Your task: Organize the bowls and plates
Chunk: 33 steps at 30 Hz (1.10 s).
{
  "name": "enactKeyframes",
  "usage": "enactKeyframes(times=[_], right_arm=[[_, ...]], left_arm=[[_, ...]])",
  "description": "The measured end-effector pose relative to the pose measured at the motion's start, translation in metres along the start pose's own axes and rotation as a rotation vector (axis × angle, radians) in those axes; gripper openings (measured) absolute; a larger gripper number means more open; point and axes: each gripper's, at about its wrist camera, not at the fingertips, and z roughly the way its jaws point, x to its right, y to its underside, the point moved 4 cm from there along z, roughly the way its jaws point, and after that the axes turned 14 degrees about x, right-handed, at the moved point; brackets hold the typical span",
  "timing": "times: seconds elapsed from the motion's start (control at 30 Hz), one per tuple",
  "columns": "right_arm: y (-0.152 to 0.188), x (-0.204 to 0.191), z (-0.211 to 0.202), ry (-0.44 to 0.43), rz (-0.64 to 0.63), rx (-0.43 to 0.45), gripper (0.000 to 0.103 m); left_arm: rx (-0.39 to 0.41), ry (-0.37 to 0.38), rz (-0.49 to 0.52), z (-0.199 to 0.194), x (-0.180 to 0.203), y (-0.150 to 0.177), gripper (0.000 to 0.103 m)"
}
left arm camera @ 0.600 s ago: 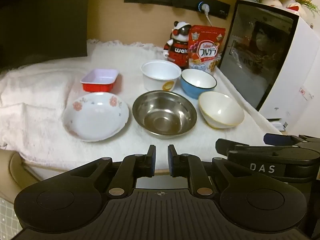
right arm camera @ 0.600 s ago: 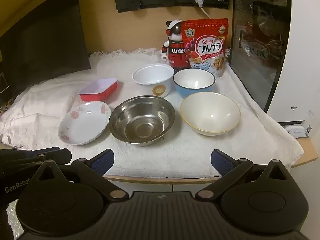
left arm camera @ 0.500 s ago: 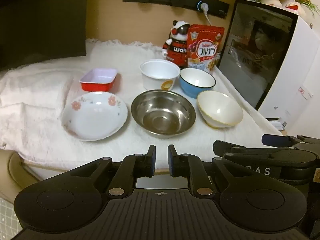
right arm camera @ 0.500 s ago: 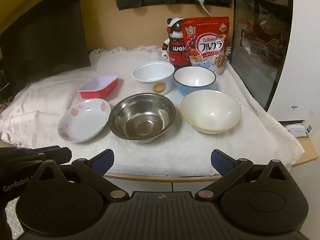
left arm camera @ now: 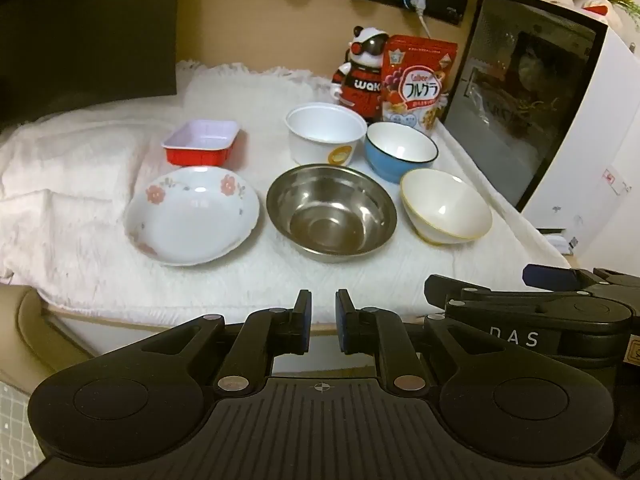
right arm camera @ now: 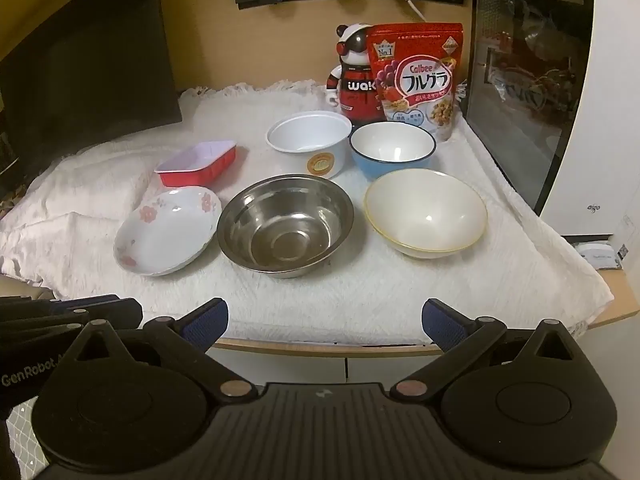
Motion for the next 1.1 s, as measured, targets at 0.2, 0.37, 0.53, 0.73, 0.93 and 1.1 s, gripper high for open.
enactKeyframes(times=[0.2, 0.37, 0.53, 0.73, 0.93, 1.1], right_arm=[[0.0008, 0.0013, 0.0012, -0.005, 0.0, 0.001, 0.103], [0.0013, -0.0016, 0.002, -0.005, -0.002, 0.0, 0.103], [0.0022, -0.0028, 0.0029, -0.007, -0.002, 0.001, 0.103], [0.0025, -0.0023, 0.0032, -0.007, -0.002, 0.001, 0.103], [0.0032, -0.0061, 0.006, -0.011, -0.007, -0.005, 0.103], [0.0034, -0.0063, 0.0071, -0.01, -0.008, -0.007, 0.103]], left_arm=[[-0.006, -0.004, 0.001, 0.0016, -0.0006, 0.0009, 0.016], [-0.015, -0.009, 0.0, 0.002, -0.0006, 0.0022, 0.016], [-0.02, -0.009, 0.0, 0.0029, -0.0012, 0.0024, 0.016], [-0.021, -0.01, -0.001, 0.0032, -0.0017, 0.0026, 0.016], [-0.022, -0.011, -0.004, 0.0032, -0.0031, 0.004, 0.016], [-0.026, -0.009, -0.008, 0.0044, -0.0052, 0.0045, 0.016]])
